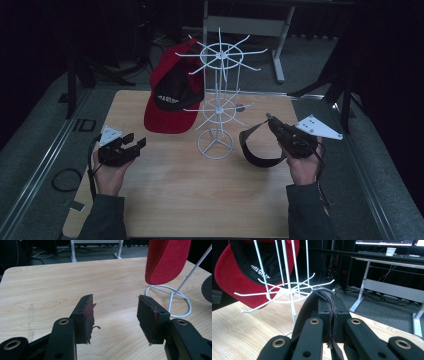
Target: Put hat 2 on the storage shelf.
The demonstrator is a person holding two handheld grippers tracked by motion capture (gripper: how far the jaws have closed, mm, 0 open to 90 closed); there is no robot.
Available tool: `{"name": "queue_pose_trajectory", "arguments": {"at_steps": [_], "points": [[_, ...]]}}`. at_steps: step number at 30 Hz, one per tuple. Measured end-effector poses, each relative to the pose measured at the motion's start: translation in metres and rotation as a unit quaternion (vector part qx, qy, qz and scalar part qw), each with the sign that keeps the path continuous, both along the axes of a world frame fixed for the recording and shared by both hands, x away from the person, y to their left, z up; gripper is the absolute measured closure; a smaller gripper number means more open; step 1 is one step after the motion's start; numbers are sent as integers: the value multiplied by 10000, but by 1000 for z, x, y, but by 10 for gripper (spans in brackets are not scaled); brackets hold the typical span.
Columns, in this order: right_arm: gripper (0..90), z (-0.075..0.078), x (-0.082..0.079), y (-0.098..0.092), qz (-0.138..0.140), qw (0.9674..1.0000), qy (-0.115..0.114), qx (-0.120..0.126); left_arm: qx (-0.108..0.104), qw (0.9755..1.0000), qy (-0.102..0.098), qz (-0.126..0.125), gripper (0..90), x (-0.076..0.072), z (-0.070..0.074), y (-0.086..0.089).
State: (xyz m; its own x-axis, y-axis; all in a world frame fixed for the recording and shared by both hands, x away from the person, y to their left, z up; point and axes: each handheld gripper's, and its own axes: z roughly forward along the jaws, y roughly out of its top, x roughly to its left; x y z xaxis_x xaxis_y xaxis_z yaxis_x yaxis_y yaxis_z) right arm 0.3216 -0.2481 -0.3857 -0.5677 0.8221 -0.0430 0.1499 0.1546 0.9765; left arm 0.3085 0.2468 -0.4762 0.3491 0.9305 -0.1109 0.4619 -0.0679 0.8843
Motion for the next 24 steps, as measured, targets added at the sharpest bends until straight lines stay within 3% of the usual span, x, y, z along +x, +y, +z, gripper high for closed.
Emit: {"name": "queue_pose_trajectory", "arguments": {"at_steps": [24], "points": [[879,12,-2,10,201,9998,-79,-6,-31,10000,-5,21,481,0,1,1]]}}
